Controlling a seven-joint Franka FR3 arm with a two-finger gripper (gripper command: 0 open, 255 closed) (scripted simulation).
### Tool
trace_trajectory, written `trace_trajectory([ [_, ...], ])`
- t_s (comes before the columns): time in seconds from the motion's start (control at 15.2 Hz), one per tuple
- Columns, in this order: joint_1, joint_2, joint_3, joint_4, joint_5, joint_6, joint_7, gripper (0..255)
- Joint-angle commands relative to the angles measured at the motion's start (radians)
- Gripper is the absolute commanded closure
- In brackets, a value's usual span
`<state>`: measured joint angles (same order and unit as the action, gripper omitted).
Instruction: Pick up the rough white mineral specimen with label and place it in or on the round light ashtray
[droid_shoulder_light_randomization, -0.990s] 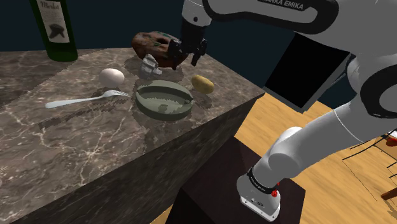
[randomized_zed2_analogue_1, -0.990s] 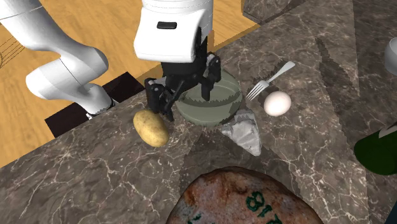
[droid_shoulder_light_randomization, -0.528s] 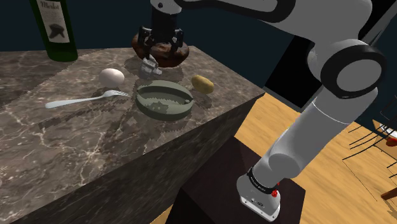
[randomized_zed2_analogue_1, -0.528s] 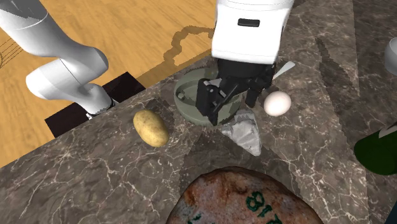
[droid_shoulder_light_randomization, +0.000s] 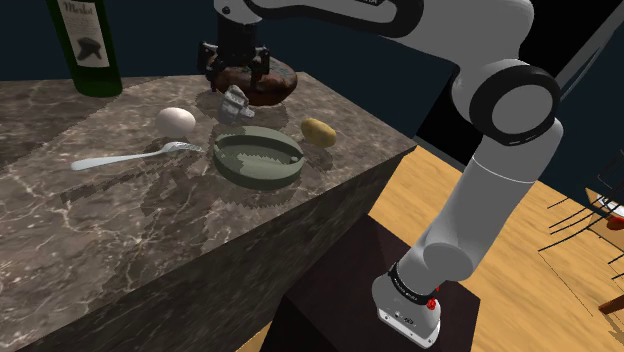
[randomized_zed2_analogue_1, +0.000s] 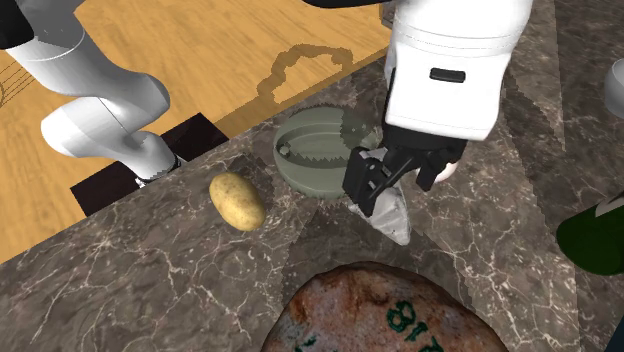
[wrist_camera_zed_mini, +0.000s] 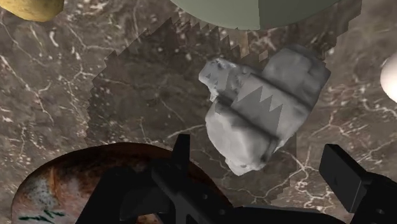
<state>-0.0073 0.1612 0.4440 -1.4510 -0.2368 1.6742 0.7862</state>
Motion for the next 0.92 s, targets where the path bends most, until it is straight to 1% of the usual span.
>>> trace_trajectory([
  [0.0, -0.005, -0.005, -0.002, -0.033, 0.002, 0.029, 0.001, 0],
  [0.07, -0.008, -0.007, -0.004, -0.056, 0.003, 0.051, 0.002, 0],
  [0.59, -0.008, -0.007, -0.004, -0.056, 0.003, 0.051, 0.001, 0],
  [0.66, -0.008, -0.007, -0.004, -0.056, 0.003, 0.051, 0.001, 255],
  [0.86, -0.007, -0.006, -0.004, -0.055, 0.002, 0.051, 0.001, 255],
])
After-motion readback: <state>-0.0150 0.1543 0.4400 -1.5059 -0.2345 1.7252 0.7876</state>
